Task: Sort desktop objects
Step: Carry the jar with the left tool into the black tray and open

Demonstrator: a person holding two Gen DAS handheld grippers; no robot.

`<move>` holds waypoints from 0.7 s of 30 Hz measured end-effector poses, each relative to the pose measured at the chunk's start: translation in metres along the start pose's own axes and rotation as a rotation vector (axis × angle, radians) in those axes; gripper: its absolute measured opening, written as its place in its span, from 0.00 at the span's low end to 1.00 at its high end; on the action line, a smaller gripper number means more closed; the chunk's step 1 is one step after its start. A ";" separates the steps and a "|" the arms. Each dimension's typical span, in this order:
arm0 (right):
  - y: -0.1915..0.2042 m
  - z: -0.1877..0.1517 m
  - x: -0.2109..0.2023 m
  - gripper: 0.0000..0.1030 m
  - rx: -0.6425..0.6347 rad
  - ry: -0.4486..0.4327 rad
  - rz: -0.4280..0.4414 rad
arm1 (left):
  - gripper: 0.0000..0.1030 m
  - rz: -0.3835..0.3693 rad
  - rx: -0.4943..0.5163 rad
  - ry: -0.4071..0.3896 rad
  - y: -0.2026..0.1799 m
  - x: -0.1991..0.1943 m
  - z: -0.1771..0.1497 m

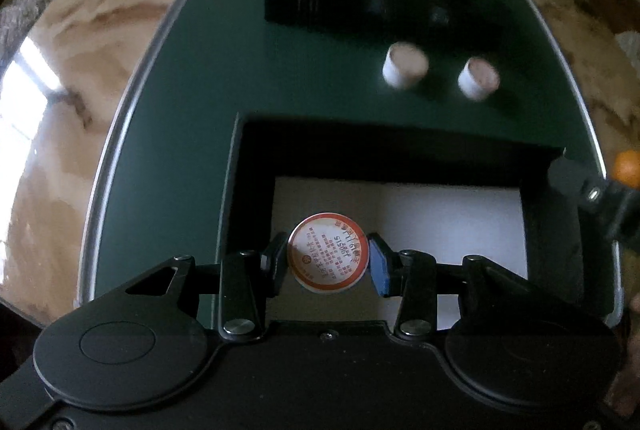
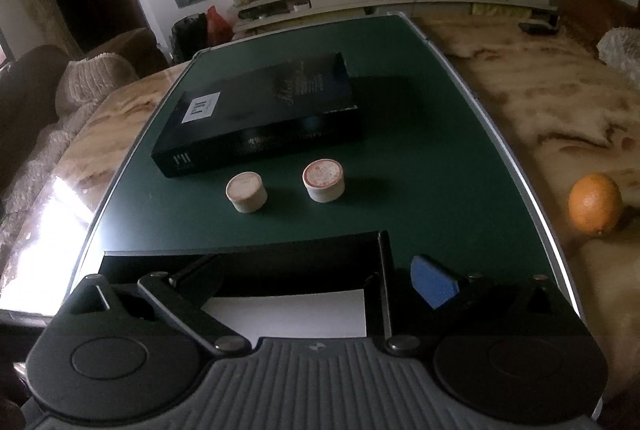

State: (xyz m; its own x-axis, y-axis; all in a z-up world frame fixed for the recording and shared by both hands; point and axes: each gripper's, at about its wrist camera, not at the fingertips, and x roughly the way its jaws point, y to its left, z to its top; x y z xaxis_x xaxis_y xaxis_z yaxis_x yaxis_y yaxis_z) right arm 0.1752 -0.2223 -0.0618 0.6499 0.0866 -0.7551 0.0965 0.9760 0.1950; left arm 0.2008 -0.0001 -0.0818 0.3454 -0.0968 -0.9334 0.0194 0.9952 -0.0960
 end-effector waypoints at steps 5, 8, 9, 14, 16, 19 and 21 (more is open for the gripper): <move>0.001 -0.001 0.000 1.00 -0.005 0.007 -0.008 | 0.39 0.022 0.012 0.030 -0.002 0.013 -0.011; 0.001 -0.001 0.001 1.00 -0.006 0.010 -0.009 | 0.39 0.037 0.024 0.047 -0.003 0.022 -0.014; 0.002 0.000 0.001 1.00 -0.007 0.011 -0.009 | 0.39 0.037 0.025 0.053 -0.002 0.026 -0.015; 0.002 0.000 0.002 1.00 -0.012 0.013 -0.010 | 0.39 0.061 0.046 0.041 -0.006 0.029 -0.016; 0.003 0.000 0.002 1.00 -0.015 0.014 -0.010 | 0.40 0.068 0.053 0.039 -0.008 0.029 -0.016; 0.003 0.001 0.002 1.00 -0.018 0.016 -0.011 | 0.40 0.078 0.066 0.035 -0.011 0.030 -0.018; 0.003 0.001 0.002 1.00 -0.020 0.017 -0.011 | 0.42 0.078 0.069 0.033 -0.012 0.030 -0.019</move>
State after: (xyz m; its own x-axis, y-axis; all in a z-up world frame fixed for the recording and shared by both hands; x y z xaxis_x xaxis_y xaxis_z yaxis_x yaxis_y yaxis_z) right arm 0.1778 -0.2191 -0.0620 0.6362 0.0791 -0.7674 0.0880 0.9808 0.1741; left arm 0.1932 -0.0155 -0.1152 0.3177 -0.0180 -0.9480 0.0583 0.9983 0.0006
